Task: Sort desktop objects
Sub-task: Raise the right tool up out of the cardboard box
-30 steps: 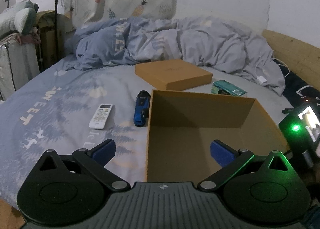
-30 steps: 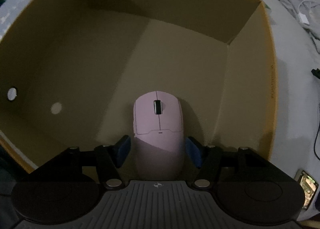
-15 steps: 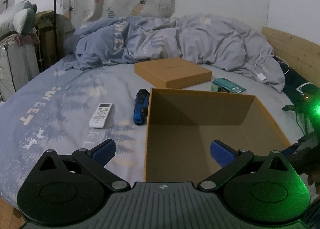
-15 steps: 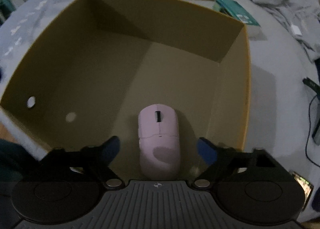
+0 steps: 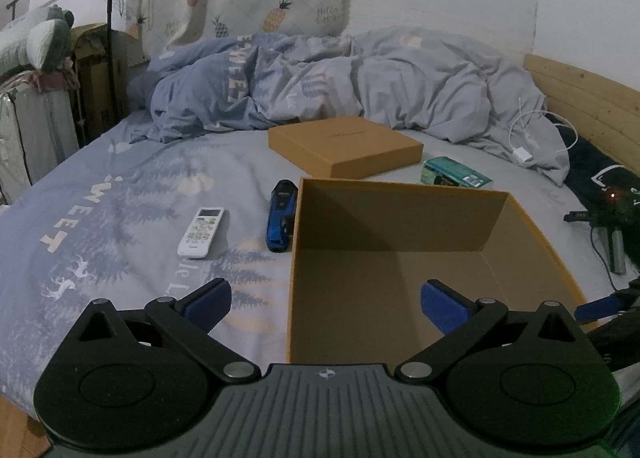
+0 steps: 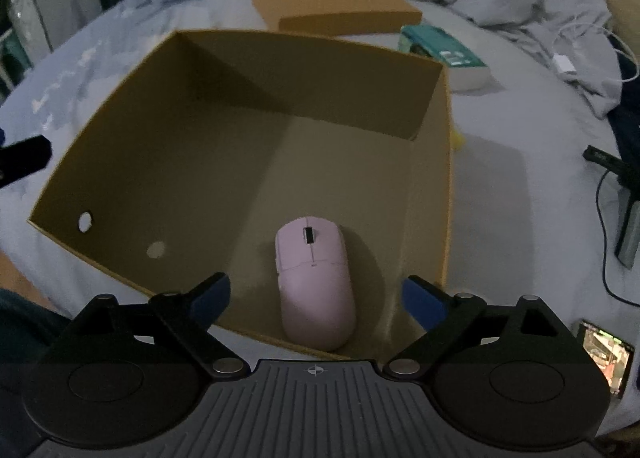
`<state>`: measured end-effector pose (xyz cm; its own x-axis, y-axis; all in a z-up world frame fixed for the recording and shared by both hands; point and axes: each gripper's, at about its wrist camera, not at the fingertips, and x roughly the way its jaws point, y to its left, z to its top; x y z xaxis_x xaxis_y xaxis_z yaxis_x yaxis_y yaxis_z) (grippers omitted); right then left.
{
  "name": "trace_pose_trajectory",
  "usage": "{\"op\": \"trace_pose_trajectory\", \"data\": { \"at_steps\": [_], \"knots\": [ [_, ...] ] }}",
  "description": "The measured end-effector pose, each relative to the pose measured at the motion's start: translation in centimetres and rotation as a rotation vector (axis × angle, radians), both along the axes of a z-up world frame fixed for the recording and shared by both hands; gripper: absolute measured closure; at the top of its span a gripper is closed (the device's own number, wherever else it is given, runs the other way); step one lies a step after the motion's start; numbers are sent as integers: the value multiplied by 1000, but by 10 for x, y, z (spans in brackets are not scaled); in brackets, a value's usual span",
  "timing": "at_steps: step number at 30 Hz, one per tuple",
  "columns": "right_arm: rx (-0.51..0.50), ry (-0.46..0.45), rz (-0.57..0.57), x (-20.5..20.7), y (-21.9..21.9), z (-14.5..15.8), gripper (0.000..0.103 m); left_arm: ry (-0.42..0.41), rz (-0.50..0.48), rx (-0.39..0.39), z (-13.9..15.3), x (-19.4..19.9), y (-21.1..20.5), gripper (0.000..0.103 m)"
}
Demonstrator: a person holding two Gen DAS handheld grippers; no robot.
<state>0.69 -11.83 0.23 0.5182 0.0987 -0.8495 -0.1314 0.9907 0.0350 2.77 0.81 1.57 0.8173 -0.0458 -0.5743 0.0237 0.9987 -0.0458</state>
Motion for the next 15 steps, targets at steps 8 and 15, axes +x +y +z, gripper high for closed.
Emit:
{"op": "trace_pose_trajectory", "data": {
  "at_steps": [8, 15],
  "knots": [
    [33, -81, 10, -22, 2, 20, 3, -2, -5, 9, 1, 0, -2, 0],
    [62, -133, -6, -33, -3, 34, 1, -10, -8, 14, 5, -2, -6, 0]
  ]
}}
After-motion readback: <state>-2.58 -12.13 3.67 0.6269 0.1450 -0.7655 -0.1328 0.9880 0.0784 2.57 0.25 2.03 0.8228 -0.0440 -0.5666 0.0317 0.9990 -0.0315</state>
